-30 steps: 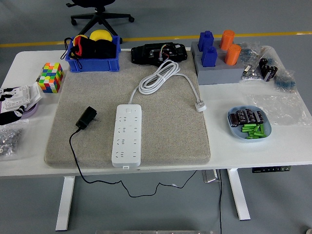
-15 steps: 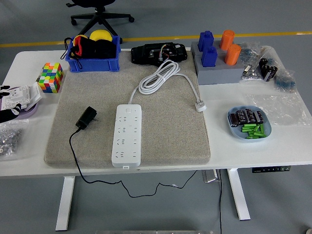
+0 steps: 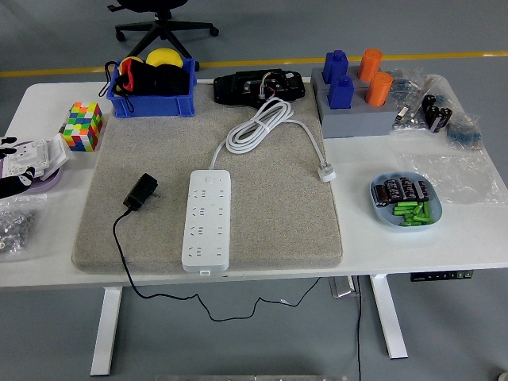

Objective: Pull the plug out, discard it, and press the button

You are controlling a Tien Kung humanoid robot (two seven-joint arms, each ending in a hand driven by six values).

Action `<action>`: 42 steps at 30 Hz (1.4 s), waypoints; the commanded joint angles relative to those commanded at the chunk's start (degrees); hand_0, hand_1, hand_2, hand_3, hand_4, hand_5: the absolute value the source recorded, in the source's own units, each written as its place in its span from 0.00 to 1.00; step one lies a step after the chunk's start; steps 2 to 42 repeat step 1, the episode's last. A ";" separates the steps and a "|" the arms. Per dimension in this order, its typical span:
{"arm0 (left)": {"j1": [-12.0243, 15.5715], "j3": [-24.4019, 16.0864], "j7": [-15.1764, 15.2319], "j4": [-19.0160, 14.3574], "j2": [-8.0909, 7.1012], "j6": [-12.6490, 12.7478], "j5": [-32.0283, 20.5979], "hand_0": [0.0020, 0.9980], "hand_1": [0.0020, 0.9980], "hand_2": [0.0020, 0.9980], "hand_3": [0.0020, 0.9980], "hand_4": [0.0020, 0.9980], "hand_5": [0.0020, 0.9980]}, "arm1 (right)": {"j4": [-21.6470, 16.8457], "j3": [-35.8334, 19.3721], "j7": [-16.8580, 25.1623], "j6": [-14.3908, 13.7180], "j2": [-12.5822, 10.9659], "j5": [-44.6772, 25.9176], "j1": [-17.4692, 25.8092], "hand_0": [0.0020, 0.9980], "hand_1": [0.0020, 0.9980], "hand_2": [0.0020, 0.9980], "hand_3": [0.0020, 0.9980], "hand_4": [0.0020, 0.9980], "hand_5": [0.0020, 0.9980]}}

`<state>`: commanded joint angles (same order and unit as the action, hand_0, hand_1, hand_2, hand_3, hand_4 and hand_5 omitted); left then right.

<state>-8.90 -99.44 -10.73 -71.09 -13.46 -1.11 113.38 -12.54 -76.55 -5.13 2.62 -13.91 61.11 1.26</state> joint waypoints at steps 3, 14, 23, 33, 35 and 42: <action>-0.03 0.03 -0.03 0.02 -0.02 -0.03 -0.03 0.87 0.85 0.80 0.84 0.66 0.06 | 0.00 0.03 0.00 0.00 0.01 -0.02 0.01 0.73 0.68 0.66 0.63 0.74 0.60; -0.03 0.03 -0.03 0.02 -0.02 -0.03 -0.03 0.87 0.85 0.80 0.84 0.66 0.06 | 0.00 0.03 0.00 0.00 0.01 -0.02 0.01 0.73 0.68 0.66 0.63 0.74 0.60; -0.03 0.03 -0.03 0.02 -0.02 -0.03 -0.03 0.87 0.85 0.80 0.84 0.66 0.06 | 0.00 0.03 0.00 0.00 0.01 -0.02 0.01 0.73 0.68 0.66 0.63 0.74 0.60; -0.03 0.03 -0.03 0.02 -0.02 -0.03 -0.03 0.87 0.85 0.80 0.84 0.66 0.06 | 0.00 0.03 0.00 0.00 0.01 -0.02 0.01 0.73 0.68 0.66 0.63 0.74 0.60; -0.03 0.03 -0.03 0.02 -0.02 -0.03 -0.03 0.87 0.85 0.80 0.84 0.66 0.06 | 0.00 0.03 0.00 0.00 0.01 -0.02 0.01 0.73 0.68 0.66 0.63 0.74 0.60; -0.03 0.03 -0.03 0.02 -0.02 -0.03 -0.03 0.87 0.85 0.80 0.84 0.66 0.06 | 0.00 0.03 0.00 0.00 0.01 -0.02 0.01 0.73 0.68 0.66 0.63 0.74 0.60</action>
